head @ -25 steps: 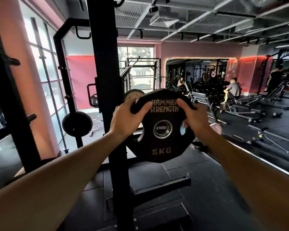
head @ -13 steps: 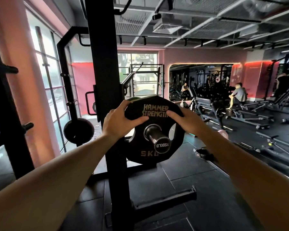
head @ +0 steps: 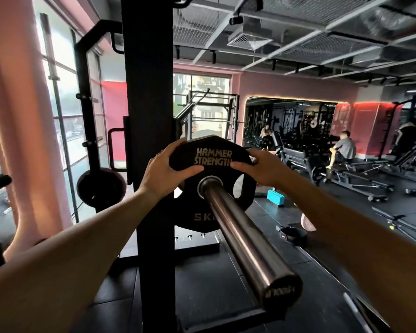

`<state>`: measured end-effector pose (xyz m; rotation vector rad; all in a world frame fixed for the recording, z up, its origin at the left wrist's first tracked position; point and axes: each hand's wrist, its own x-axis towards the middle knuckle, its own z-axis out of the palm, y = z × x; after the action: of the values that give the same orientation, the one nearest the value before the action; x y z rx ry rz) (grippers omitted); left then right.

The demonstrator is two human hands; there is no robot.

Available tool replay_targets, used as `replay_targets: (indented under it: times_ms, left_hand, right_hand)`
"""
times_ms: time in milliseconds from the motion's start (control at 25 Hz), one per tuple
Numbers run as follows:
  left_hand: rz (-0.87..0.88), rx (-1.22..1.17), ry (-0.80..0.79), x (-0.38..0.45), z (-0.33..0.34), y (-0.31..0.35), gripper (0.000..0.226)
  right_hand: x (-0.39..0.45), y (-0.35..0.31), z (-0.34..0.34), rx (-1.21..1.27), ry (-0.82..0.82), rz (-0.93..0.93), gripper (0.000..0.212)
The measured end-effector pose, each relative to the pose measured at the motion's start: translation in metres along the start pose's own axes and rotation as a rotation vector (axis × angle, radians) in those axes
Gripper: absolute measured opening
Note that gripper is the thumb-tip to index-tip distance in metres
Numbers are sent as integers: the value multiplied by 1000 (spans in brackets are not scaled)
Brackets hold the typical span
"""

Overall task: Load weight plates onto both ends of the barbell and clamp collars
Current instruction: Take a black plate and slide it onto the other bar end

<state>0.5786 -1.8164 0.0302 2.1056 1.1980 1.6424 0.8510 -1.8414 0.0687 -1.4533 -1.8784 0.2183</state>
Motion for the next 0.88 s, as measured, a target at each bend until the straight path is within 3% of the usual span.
replay_targets:
  times_ms: [240, 400, 520, 720, 880]
  left_hand:
    - [-70, -75, -13, 56, 13, -53, 88]
    - [-46, -78, -21, 69, 16, -66, 70]
    - [-68, -58, -28, 67, 14, -62, 63]
    - [-122, 217, -138, 55, -6, -42, 72]
    - [-95, 349, -119, 31, -45, -18, 71]
  right_hand:
    - [70, 15, 27, -20, -9, 10, 39]
    - [87, 25, 28, -23, -89, 22, 40]
    - [84, 23, 28, -85, -56, 13, 45]
    - [52, -3, 17, -289, -54, 50, 57]
    - [1, -42, -20, -229, -17, 47, 42]
